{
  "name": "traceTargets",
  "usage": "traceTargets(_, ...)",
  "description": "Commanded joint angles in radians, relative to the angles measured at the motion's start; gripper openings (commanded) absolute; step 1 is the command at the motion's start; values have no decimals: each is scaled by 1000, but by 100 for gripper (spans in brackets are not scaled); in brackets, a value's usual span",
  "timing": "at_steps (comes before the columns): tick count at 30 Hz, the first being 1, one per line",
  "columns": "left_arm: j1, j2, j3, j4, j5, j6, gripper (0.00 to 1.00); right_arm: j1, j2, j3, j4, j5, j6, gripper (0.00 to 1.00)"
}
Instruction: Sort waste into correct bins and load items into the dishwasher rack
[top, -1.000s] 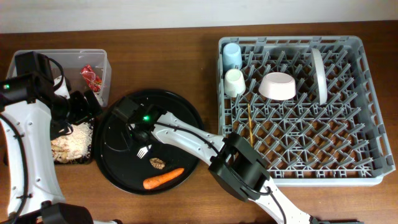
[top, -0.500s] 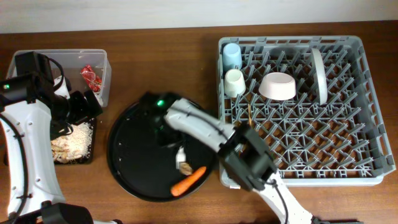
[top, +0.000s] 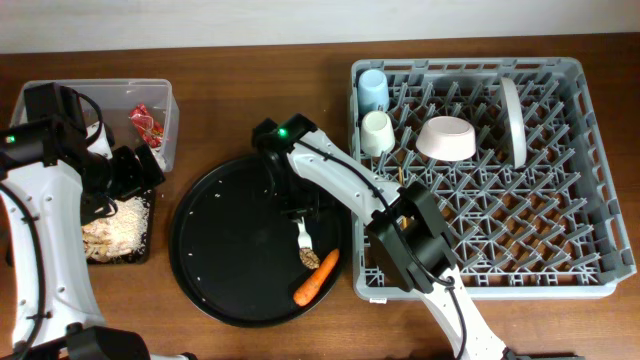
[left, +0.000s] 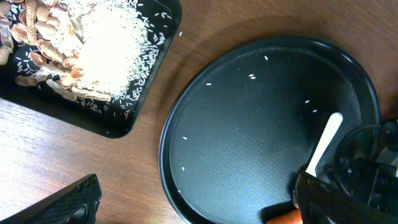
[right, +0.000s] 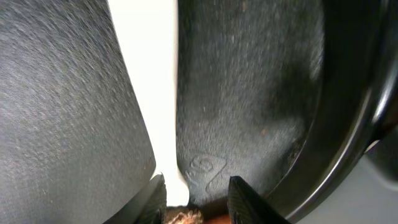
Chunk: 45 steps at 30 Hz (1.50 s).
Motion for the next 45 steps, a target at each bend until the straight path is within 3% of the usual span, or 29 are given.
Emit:
traceTargets(1, 2, -7, -1, 0, 9, -6, 99, 23, -32, -43, -13, -74, 13, 42)
traceTargets(3, 2, -7, -1, -1, 8, -6, 99, 43, -32, -68, -9, -74, 19, 49)
traceTargets(6, 2, -7, -1, -1, 8, -6, 99, 62, -32, -113, 15, -73, 20, 49)
traceTargets(9, 2, -7, -1, 0, 8, -6, 99, 63, -32, -152, 41, -66, 20, 49)
traceTargets(12, 2, -7, -1, -1, 8, -6, 99, 60, -32, -182, 85, -64, 20, 38)
traceTargets(22, 2, -7, -1, -1, 8, -6, 99, 35, -32, -182, 173, 8, 19, 38)
traceTargets(30, 2, -7, -1, -1, 8, -6, 99, 35, -32, -182, 183, 18, 19, 17)
traceTargets(36, 2, -7, -1, 0, 8, -6, 99, 35, -34, -179, 177, 5, 19, 13)
traceTargets(45, 2, -7, -1, 3, 8, -6, 99, -2, -192, 112, 27, 78, 19, 13)
